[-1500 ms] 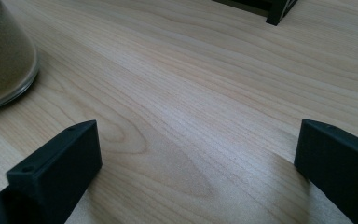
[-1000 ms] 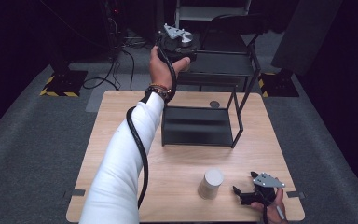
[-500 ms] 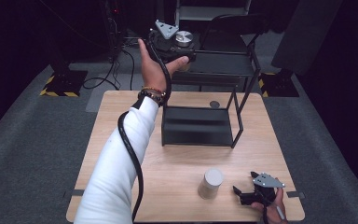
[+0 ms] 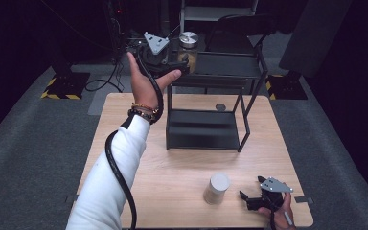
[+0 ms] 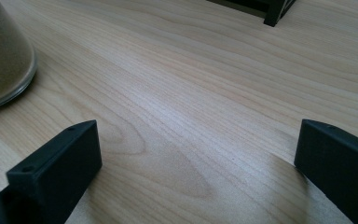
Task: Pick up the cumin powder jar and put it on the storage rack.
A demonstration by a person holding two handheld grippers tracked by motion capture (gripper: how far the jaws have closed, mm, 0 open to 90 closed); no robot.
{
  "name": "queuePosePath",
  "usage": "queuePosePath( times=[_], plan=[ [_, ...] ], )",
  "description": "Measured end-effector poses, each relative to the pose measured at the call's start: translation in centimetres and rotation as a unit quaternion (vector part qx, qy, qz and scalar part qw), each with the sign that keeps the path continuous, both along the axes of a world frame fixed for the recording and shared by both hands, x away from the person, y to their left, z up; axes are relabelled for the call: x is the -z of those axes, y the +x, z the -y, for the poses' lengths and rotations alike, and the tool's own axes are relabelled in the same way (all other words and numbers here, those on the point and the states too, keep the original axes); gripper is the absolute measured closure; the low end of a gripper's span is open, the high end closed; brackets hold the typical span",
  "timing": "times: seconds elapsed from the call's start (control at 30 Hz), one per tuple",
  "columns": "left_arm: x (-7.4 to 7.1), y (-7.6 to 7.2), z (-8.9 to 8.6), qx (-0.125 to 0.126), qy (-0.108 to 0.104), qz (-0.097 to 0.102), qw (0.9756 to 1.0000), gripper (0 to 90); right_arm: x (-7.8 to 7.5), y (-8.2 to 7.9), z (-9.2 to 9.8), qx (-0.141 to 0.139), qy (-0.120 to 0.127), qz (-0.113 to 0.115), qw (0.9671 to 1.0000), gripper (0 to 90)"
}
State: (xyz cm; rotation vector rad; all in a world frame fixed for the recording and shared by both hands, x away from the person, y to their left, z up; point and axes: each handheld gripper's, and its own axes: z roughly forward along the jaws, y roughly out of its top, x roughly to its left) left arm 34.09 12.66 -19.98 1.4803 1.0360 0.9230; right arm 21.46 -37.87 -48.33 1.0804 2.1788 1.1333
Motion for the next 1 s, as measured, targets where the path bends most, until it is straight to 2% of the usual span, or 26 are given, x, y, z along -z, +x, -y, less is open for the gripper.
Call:
queuePosePath(
  times=[0.23, 0.47, 0.53, 0.6, 0.77, 0.93, 1.0],
  plan=[
    [1.5, -1.7, -0.5, 0.004, -0.006, 0.003, 1.0, 0.2, 0.0, 0.0, 0.0, 0.0, 0.0, -0.001, 1.0, 0.2],
    [3.3, -2.8, -1.1, 0.016, -0.009, -0.012, 0.9998, 0.2, 0.0, 0.0, 0.0, 0.0, 0.0, 0.0, 1.0, 0.2],
    [3.9, -3.1, -1.2, 0.017, -0.003, -0.012, 0.9998, 0.2, 0.0, 0.0, 0.0, 0.001, 0.0, 0.0, 1.0, 0.2],
    [4.6, -3.2, -1.5, 0.021, -0.01, -0.018, 0.9996, 0.2, 0.0, 0.0, 0.0, 0.001, 0.0, -0.001, 1.0, 0.2],
    [6.1, -3.7, -1.5, 0.024, -0.003, -0.027, 0.9993, 0.2, 0.0, 0.0, 0.0, 0.001, 0.0, 0.0, 1.0, 0.2],
    [7.5, -4.5, -1.6, 0.038, 0.003, -0.029, 0.9989, 0.2, 0.0, 0.0, 0.0, 0.001, 0.001, -0.001, 1.0, 0.2],
    [8.0, -4.7, -1.7, 0.042, 0.002, -0.038, 0.9984, 0.2, 0.0, 0.0, 0.0, 0.001, 0.001, -0.002, 1.0, 0.2]
  ],
)
